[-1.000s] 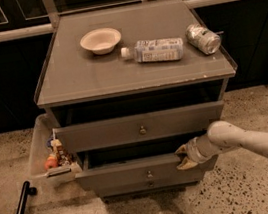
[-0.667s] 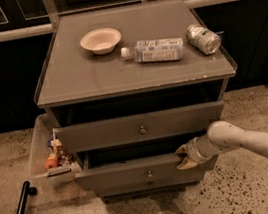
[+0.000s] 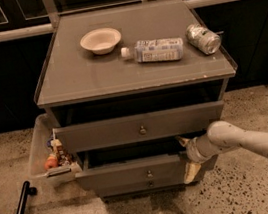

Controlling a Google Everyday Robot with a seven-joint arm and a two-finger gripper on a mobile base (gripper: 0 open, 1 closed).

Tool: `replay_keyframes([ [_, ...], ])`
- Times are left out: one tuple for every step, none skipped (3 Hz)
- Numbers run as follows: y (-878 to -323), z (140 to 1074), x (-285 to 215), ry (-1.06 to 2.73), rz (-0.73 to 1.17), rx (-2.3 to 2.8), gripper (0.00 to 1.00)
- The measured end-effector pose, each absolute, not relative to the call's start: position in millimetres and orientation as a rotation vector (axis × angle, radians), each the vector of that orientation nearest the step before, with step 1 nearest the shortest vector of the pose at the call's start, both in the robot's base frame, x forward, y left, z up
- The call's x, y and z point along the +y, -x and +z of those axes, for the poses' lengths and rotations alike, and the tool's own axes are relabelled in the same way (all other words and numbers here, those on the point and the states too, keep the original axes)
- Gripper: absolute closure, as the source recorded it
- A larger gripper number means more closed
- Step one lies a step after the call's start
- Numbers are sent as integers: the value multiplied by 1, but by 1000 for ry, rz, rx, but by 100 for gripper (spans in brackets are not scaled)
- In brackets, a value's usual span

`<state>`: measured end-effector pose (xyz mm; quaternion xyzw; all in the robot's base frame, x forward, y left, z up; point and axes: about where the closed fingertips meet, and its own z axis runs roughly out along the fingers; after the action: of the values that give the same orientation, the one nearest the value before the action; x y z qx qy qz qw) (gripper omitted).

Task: Open middle drawer

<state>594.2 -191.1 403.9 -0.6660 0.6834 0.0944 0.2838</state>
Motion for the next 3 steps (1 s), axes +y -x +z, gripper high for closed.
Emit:
replay_keyframes([
  [-594, 404, -191, 1782, 253, 1829, 0],
  [-575, 403, -192, 1782, 254, 1847, 19],
  [-540, 407, -201, 1761, 245, 1880, 43],
])
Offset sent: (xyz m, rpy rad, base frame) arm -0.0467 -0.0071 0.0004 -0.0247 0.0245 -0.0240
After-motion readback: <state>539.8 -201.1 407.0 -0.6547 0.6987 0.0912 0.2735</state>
